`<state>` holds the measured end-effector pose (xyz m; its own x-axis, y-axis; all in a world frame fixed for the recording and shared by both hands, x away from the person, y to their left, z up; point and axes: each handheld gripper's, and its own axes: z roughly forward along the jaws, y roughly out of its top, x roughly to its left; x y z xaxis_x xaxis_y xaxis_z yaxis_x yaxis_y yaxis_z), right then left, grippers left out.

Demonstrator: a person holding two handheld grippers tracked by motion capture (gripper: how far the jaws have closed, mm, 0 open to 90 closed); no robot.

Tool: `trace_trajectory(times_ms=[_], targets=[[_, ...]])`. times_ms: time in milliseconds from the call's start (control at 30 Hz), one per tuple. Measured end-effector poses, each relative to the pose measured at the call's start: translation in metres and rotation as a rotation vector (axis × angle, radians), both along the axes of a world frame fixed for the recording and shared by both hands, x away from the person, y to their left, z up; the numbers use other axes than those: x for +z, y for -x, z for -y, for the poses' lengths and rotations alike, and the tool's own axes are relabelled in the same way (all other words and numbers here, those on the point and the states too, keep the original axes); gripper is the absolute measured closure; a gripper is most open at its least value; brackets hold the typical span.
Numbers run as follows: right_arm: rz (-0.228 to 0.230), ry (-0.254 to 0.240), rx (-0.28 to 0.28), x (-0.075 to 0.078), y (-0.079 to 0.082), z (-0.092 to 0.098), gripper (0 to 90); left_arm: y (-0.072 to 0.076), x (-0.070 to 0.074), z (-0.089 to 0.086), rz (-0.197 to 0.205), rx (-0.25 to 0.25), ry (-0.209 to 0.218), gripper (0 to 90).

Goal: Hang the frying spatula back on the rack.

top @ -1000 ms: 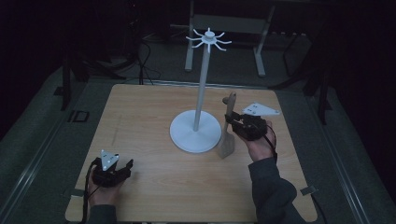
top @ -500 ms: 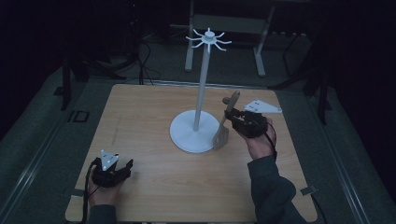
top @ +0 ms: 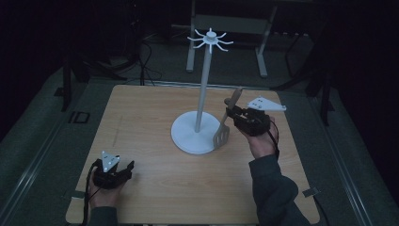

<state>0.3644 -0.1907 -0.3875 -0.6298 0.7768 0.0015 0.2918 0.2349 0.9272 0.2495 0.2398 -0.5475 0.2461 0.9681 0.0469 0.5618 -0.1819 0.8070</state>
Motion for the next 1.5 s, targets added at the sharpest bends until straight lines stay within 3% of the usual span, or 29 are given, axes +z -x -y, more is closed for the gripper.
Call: trace_trajectory(times_ms=[400,1500], targets=[[0.007,-0.026,0.006,0.006,0.0,-0.005,73.8,0.0,0.0,0.001,0.0,-0.003,-0.003,39.2],[0.032,-0.029,0.014,0.028,-0.005,-0.02,73.8,0.0,0.0,0.001,0.0,-0.001,0.0,39.0]])
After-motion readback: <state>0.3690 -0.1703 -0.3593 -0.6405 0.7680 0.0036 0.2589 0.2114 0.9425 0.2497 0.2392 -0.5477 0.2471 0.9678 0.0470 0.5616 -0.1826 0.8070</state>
